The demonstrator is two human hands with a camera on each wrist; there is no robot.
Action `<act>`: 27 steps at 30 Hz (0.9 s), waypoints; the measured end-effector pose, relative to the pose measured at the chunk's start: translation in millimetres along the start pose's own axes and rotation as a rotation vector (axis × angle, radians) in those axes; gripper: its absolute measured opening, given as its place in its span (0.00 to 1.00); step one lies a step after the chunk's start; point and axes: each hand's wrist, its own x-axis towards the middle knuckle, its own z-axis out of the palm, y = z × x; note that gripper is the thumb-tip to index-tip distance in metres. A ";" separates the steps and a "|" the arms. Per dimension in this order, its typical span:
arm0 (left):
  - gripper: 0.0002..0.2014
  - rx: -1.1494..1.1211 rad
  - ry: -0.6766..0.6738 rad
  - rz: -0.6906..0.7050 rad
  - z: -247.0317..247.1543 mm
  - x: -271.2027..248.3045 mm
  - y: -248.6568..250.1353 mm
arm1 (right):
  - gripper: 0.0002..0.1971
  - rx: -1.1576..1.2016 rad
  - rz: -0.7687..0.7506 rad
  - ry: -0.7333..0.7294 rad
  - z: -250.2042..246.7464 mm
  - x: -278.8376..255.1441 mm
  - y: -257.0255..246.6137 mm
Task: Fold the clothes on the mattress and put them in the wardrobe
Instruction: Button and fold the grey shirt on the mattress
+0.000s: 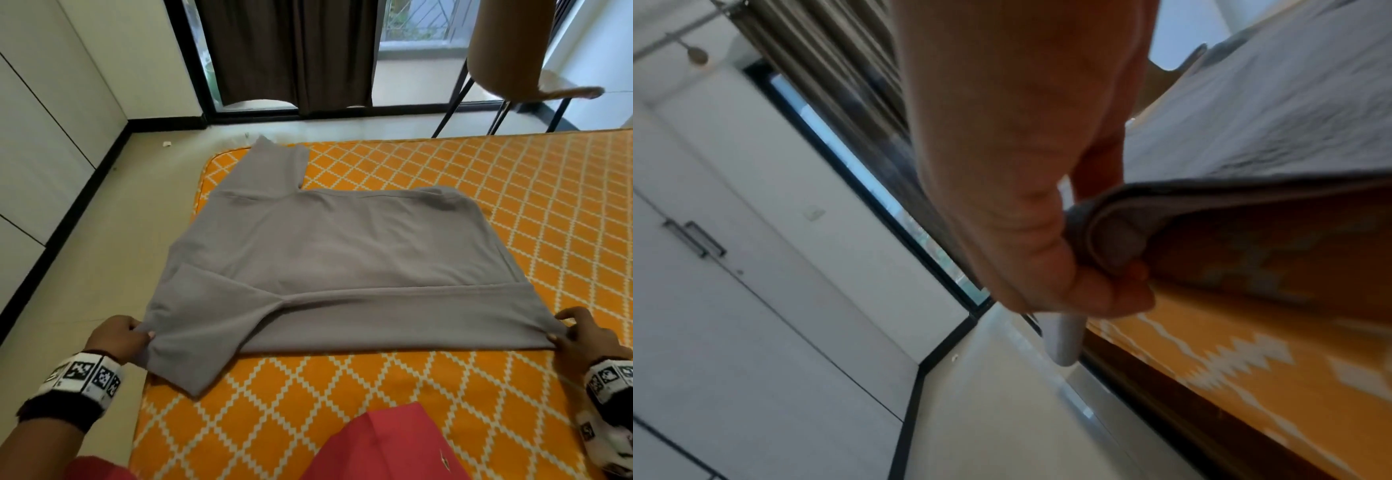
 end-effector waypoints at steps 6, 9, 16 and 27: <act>0.11 -0.149 0.277 0.084 -4.6 -36.1 1.1 | 0.27 0.061 -0.317 0.198 -52.8 -71.4 -149.1; 0.10 -0.242 0.385 0.169 -6.4 -48.2 5.4 | 0.21 0.176 -0.779 0.087 -49.5 -116.8 -248.1; 0.08 -0.333 0.517 0.303 -5.7 -58.5 7.0 | 0.27 0.281 -1.205 -0.294 -15.2 -289.6 -452.3; 0.17 -1.113 -0.078 0.599 4.8 -53.3 33.5 | 0.34 0.711 -0.893 -0.468 67.5 -318.7 -476.2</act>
